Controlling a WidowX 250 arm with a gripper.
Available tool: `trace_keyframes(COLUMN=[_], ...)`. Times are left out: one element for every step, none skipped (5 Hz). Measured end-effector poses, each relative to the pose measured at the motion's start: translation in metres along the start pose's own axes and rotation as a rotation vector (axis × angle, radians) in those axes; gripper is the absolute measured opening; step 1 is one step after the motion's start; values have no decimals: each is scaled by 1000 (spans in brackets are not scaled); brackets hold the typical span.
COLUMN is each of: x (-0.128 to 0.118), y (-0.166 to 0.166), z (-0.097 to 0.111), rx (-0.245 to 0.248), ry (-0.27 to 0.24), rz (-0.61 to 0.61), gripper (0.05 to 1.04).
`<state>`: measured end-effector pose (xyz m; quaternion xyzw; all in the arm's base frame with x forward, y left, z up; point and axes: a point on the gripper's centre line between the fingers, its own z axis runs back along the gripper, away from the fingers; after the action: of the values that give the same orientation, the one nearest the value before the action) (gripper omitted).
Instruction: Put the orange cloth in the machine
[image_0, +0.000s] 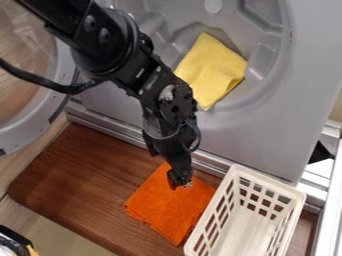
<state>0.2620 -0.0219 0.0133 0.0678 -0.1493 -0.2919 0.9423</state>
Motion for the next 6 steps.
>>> trace_keyframes(x=[-4, -12, -15, -23, -27, -26], y=[-3, -7, -10, -14, -12, -9], z=[-6, -24, -47, -69, -87, -90], rx=[-15, -45, -85, -95, -131, -136], ry=[24, 66, 96, 128, 109, 88], rz=[2, -5, -26, -55, -49, -16], gripper=[1000, 999, 1000, 1000, 951, 722])
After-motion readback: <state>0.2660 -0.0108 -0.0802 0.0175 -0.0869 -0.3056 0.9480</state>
